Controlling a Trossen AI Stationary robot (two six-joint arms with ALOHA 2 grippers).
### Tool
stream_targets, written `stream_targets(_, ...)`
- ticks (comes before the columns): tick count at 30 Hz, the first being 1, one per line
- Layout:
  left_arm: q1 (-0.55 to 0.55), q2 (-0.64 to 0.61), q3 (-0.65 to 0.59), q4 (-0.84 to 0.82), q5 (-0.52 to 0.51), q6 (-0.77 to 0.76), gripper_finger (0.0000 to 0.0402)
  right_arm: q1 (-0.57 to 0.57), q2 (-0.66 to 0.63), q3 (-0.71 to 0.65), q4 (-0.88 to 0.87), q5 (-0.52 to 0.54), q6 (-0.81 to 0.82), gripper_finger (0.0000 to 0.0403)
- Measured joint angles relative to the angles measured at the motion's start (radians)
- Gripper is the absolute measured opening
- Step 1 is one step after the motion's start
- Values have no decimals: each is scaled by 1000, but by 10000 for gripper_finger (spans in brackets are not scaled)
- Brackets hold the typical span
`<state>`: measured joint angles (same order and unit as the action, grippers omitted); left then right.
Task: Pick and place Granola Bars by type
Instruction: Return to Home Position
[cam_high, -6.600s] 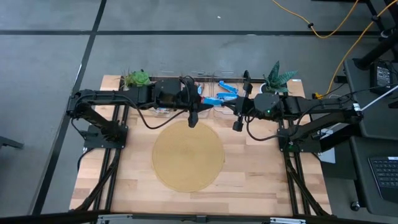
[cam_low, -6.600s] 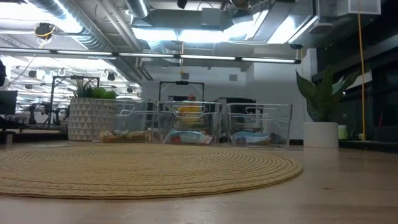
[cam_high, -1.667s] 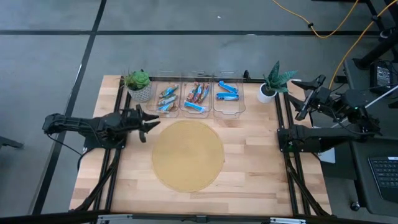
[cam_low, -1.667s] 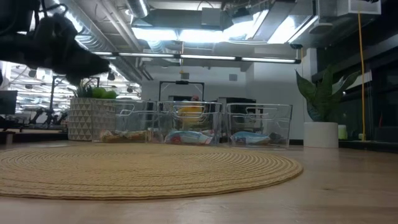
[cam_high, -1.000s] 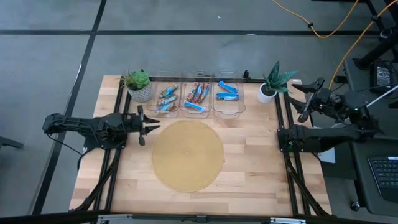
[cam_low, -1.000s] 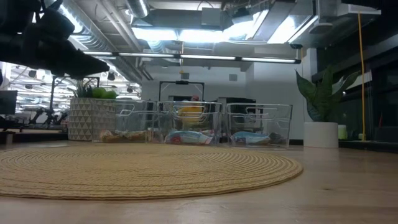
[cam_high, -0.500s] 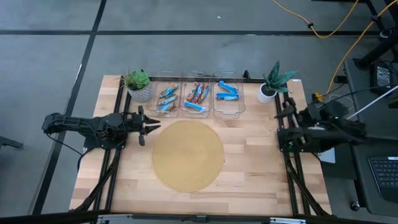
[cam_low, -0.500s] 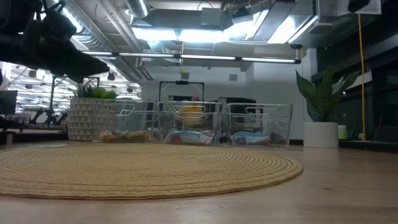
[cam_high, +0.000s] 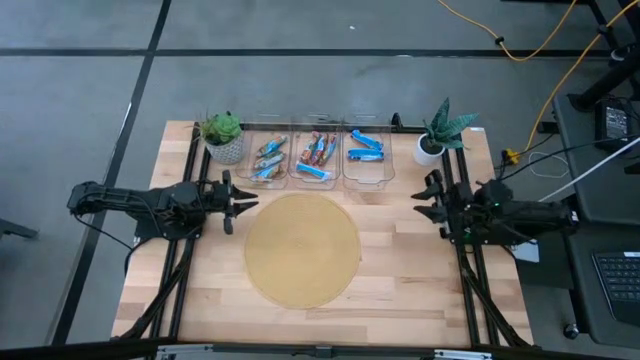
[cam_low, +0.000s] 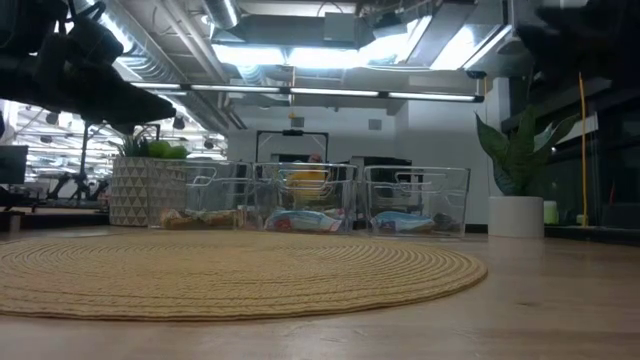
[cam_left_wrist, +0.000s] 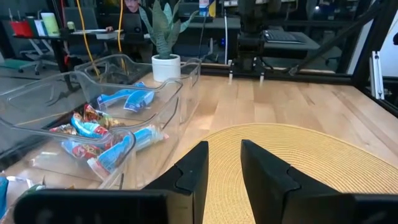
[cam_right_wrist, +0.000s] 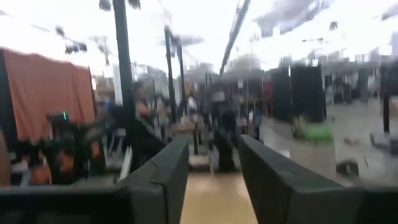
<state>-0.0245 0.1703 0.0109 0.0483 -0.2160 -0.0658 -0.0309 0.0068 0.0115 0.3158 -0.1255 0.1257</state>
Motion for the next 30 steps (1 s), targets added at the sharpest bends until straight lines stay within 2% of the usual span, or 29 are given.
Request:
stream_targets(4, 0, 0, 0, 0, 0, 0, 86, 0, -2, -5, -72, -20, -72, 106)
stream_targets(10, 0, 0, 0, 0, 0, 0, 82, 0, -1, -5, -179, -66, -169, 11)
stream_targets(12, 0, 0, 0, 0, 0, 0, 83, 0, -1, -5, -202, -68, -161, 11)
stream_targets(20, 0, 0, 0, 0, 0, 0, 87, 0, 1, -5, -262, -68, -87, 58)
stream_targets(30, 0, 0, 0, 0, 1, 0, 85, 0, 2, -5, -262, -68, -54, 64)
